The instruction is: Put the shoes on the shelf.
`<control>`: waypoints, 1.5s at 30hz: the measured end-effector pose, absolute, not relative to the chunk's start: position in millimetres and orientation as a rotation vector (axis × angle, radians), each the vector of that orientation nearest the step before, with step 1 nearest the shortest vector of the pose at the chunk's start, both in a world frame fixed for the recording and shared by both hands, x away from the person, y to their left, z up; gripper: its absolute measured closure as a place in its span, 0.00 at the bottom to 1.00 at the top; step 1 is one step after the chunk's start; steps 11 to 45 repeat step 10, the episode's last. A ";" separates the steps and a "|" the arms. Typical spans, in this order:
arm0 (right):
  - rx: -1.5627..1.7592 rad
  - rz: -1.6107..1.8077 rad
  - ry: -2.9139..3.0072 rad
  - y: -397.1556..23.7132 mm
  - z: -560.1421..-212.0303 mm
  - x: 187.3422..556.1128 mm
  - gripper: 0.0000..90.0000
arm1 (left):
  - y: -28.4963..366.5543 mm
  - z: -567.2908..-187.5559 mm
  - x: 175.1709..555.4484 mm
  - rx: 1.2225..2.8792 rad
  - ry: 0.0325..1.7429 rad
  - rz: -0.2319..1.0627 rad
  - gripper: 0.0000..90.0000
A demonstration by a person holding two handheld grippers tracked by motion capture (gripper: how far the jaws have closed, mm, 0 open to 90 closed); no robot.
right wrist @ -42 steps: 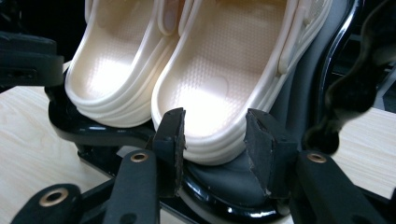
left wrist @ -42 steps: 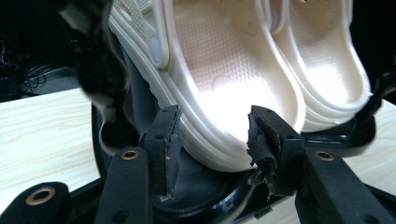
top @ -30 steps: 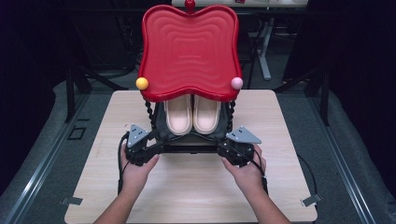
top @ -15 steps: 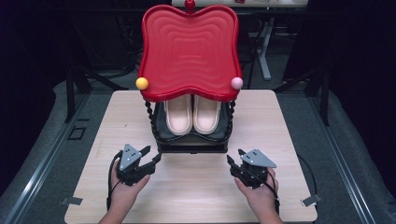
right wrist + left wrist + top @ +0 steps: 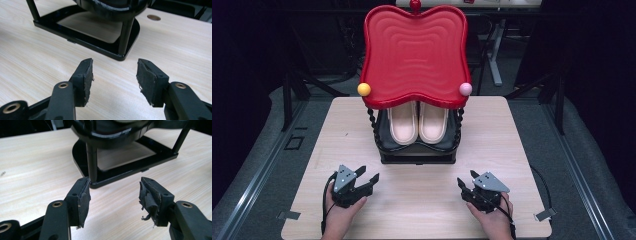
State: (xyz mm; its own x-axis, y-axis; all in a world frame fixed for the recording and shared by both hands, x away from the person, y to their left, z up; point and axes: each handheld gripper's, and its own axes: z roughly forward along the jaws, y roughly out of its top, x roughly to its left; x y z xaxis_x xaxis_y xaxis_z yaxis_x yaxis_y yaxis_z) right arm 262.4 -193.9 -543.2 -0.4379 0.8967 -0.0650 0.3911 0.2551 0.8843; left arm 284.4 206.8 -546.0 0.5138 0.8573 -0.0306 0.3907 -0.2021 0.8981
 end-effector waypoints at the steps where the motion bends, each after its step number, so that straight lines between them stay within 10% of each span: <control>1: 1.171 1.127 1.952 -194.5 -544.4 263.1 0.51 | 207.0 -548.2 285.4 1.804 1.050 0.607 0.47; 45: 1.190 1.128 1.956 -199.3 -553.0 267.6 0.50 | 209.1 -553.4 289.1 1.788 1.099 0.564 0.46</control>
